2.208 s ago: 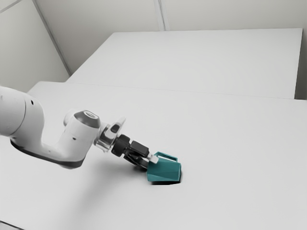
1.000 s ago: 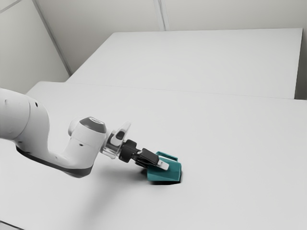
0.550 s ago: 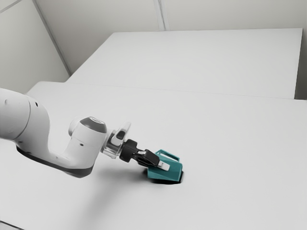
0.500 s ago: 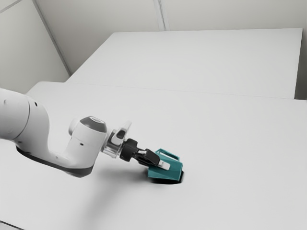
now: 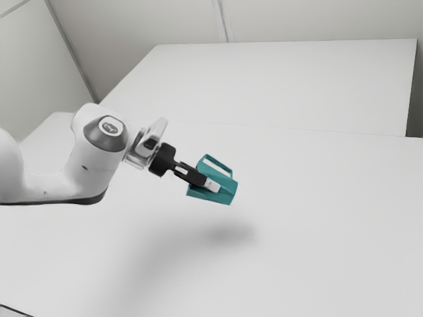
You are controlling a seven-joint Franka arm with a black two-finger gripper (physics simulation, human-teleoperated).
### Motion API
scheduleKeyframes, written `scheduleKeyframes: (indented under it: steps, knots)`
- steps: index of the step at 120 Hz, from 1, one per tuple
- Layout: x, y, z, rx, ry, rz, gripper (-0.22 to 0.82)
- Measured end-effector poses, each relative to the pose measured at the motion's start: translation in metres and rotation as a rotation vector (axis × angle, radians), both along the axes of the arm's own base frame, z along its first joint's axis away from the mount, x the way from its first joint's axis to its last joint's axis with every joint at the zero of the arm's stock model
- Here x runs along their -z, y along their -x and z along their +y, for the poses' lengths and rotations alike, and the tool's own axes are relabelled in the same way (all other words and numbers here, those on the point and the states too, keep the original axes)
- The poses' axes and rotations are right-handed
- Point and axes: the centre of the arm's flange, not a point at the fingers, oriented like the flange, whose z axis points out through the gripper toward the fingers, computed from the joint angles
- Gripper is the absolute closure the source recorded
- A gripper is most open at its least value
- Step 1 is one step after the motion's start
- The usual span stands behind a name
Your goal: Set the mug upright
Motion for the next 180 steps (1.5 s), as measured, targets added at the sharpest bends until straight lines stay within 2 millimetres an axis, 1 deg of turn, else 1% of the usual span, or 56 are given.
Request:
scheduleKeyframes:
  steps: [15,34,47,61,85,117,128,148,180]
  knots:
    - [-0.020,-0.012,0.019,0.048,-0.188,-0.028,0.78]
    - [-0.030,-0.023,0.054,0.056,-0.402,-0.002,0.79]
    - [-0.030,-0.025,0.073,0.043,-0.507,0.041,0.79]
    - [-0.022,-0.027,0.083,0.036,-0.607,0.092,0.79]
    - [0.003,-0.036,0.091,0.014,-0.723,0.167,0.79]
    - [0.035,-0.044,0.091,-0.029,-0.799,0.222,0.78]
    - [0.042,-0.046,0.090,-0.046,-0.810,0.229,0.78]
    - [0.043,-0.049,0.088,-0.066,-0.860,0.215,0.78]
    - [0.056,-0.050,0.087,-0.104,-0.884,0.247,0.78]
